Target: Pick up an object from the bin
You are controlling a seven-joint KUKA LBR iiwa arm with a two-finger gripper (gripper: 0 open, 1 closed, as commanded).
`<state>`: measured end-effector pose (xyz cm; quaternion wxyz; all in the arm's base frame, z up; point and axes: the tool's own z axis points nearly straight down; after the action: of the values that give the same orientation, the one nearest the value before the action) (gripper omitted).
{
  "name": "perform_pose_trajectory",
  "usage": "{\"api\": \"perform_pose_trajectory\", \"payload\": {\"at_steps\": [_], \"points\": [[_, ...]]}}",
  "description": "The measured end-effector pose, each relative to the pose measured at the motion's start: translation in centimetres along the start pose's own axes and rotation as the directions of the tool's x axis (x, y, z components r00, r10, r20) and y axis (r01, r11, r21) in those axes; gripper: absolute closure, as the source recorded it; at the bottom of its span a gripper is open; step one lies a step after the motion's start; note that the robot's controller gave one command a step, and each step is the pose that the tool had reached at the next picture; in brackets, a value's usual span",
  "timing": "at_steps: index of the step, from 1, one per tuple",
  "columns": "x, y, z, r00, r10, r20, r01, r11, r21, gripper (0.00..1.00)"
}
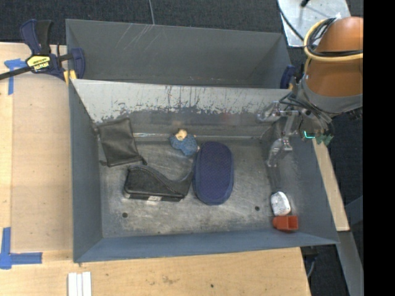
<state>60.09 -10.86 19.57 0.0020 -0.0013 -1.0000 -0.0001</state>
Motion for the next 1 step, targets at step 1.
{"api": "perform_pose_trajectory", "payload": {"at_steps": [1], "points": [[-2.19,4.17,6.62,0.998,0.066,0.001,-0.066,0.998,-0.001,0.0]]}}
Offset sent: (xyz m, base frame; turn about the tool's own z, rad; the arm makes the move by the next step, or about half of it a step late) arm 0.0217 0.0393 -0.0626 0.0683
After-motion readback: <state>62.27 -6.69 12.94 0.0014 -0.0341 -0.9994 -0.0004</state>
